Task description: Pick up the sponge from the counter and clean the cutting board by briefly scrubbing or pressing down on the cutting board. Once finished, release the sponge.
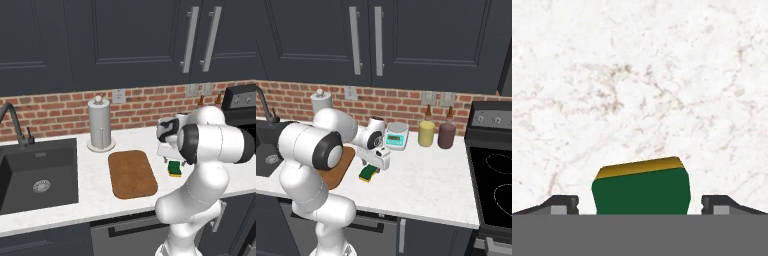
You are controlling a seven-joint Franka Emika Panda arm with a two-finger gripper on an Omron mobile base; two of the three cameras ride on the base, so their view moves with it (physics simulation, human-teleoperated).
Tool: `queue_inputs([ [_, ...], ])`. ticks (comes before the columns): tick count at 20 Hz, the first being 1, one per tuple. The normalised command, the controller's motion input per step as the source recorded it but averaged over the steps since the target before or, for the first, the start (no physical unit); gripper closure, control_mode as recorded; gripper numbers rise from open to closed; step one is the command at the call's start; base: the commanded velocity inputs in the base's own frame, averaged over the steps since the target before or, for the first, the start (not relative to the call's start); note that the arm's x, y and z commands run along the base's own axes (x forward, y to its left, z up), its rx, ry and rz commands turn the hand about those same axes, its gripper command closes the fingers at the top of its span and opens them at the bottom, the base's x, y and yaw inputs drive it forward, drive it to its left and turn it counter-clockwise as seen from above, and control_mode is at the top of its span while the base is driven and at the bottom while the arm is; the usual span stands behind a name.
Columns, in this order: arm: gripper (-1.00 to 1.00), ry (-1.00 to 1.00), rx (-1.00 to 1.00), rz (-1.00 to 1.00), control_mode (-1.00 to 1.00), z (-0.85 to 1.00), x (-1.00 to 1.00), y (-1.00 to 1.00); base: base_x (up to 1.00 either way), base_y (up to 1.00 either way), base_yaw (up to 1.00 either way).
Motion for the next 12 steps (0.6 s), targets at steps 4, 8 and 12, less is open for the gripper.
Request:
queue_inputs([
  [4, -1.0, 0.0, 0.0, 0.0, -1.0, 0.21, 0.0, 0.03, 0.0, 0.0, 0.0],
  [8, -1.0, -0.05, 0.0, 0.0, -1.0, 0.29, -0.06, 0.0, 0.0, 0.0, 0.0],
  [12, -1.0, -0.03, 0.0, 0.0, -1.0, 0.21, -0.16, 0.03, 0.0, 0.0, 0.0],
])
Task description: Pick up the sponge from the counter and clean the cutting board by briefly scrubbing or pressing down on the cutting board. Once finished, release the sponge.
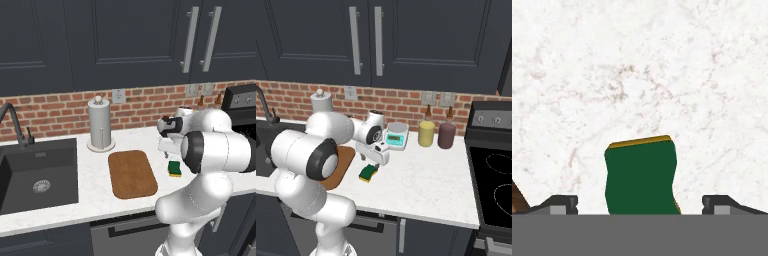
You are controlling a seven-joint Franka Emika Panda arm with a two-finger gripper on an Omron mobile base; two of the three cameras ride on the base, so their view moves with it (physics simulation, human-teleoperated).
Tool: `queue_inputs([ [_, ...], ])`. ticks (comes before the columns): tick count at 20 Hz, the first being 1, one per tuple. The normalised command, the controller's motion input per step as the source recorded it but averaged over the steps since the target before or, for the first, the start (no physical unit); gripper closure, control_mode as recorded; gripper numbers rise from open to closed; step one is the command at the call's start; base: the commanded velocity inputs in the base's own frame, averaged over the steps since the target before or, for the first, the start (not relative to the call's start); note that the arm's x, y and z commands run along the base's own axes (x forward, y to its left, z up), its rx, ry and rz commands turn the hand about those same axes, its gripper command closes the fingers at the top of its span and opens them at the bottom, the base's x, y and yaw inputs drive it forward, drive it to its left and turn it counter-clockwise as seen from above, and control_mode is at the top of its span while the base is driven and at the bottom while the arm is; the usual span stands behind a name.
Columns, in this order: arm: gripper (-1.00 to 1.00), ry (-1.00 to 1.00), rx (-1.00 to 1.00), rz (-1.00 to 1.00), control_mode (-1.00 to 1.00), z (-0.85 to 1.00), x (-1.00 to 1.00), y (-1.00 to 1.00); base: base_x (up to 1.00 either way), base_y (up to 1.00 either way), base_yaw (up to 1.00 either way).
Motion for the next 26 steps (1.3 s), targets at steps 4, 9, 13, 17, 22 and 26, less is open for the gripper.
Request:
queue_inputs([
  [4, -1.0, -0.08, 0.0, 0.0, -1.0, 0.24, -0.29, 0.12, 0.0, 0.0, 0.0],
  [9, -1.0, -0.1, -0.01, 0.0, -1.0, 0.27, -0.42, 0.27, 0.0, 0.0, 0.0],
  [13, -1.0, 0.0, 0.0, 0.01, -1.0, 0.17, -0.33, 0.53, 0.0, 0.0, 0.0],
  [17, -1.0, 0.0, -0.05, 0.05, -1.0, 0.38, -0.24, 0.5, 0.0, 0.0, 0.0],
  [22, -1.0, -0.09, -0.03, 0.05, -1.0, 0.47, -0.33, 0.29, 0.0, 0.0, 0.0],
  [26, -1.0, -0.07, 0.0, 0.06, -1.0, 0.22, -0.36, 0.04, 0.0, 0.0, 0.0],
])
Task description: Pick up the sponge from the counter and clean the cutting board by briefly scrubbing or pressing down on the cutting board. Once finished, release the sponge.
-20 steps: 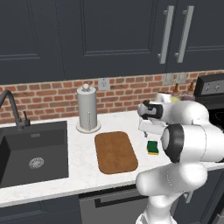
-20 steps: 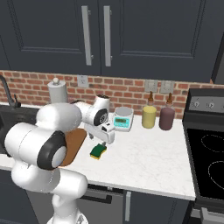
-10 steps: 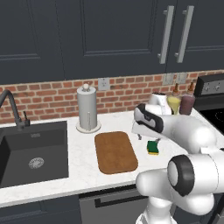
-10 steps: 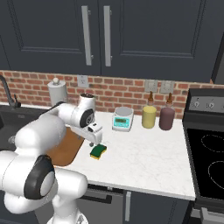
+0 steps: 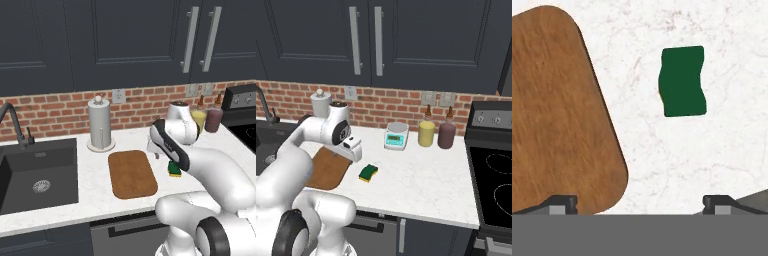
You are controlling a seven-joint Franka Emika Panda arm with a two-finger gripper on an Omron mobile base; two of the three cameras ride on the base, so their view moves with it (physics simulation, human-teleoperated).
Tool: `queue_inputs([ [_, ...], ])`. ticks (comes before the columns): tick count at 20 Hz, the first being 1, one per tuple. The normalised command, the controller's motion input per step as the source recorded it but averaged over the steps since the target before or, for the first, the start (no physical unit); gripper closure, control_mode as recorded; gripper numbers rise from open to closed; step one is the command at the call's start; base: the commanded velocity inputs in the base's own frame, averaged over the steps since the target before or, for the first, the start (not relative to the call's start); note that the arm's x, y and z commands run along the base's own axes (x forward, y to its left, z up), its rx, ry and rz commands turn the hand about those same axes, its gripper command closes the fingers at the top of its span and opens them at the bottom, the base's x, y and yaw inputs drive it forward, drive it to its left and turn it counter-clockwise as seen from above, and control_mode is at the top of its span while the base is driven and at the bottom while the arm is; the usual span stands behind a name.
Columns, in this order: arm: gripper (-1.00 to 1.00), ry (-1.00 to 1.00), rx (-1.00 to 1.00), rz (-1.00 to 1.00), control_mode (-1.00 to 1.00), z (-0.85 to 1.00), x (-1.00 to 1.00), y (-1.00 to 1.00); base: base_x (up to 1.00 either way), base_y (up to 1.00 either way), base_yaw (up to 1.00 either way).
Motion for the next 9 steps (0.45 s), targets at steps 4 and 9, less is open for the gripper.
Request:
queue_inputs([
  [4, -1.0, -0.04, 0.05, 0.05, -1.0, 0.21, -0.32, 0.0, 0.0, 0.0, 0.0],
  [9, -1.0, -0.04, 0.14, 0.07, -1.0, 0.26, -0.28, 0.0, 0.0, 0.0, 0.0],
])
